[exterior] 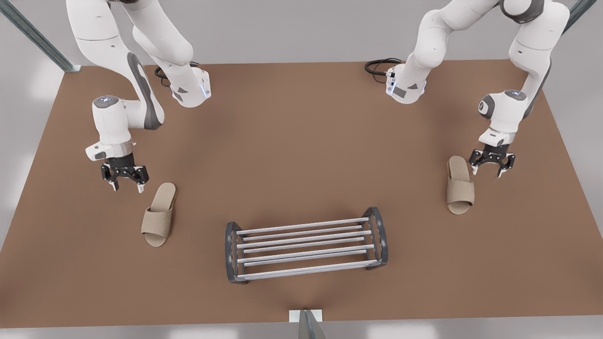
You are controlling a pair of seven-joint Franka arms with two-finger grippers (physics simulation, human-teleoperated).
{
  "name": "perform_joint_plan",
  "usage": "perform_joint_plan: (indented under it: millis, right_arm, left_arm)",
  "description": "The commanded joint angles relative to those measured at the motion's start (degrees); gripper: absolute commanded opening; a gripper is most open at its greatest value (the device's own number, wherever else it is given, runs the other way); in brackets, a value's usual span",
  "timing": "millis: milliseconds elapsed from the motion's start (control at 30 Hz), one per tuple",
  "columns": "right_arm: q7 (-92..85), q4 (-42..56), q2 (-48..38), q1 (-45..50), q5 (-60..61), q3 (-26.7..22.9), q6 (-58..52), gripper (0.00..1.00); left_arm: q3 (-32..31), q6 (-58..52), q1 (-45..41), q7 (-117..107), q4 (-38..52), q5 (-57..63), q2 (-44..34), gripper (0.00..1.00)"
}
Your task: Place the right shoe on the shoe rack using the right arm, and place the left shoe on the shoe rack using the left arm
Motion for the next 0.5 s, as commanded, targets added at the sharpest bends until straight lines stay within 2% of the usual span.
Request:
perform_joint_plan:
  millis: [0,133,267,300,467]
  right_arm:
    - [-5.96,0.8,2.57,2.1,-1.64,0.04,9.59,1.0]
    - [-6.14,2.73,5.57,0.25,-5.6,0.13,9.59,1.0]
    - [-6.14,4.84,8.82,1.3,-5.6,0.92,9.59,1.0]
    - [-6.05,5.46,9.7,1.57,-5.51,0.92,9.59,1.0]
    - [-6.31,9.59,15.32,1.31,-5.78,0.92,9.59,1.0]
  left_arm:
    - [-0.95,0.71,0.42,2.92,0.28,2.59,1.19,1.0]
    - [-4.03,0.71,0.24,-6.84,0.99,0.21,1.1,0.99]
    - [-3.94,0.71,-0.11,-7.72,0.64,-7.26,1.89,0.99]
    - [-3.94,0.71,-0.55,-13.95,0.11,-7.44,2.51,0.99]
    - [-3.94,0.8,0.42,-14.4,0.11,-6.73,7.25,0.99]
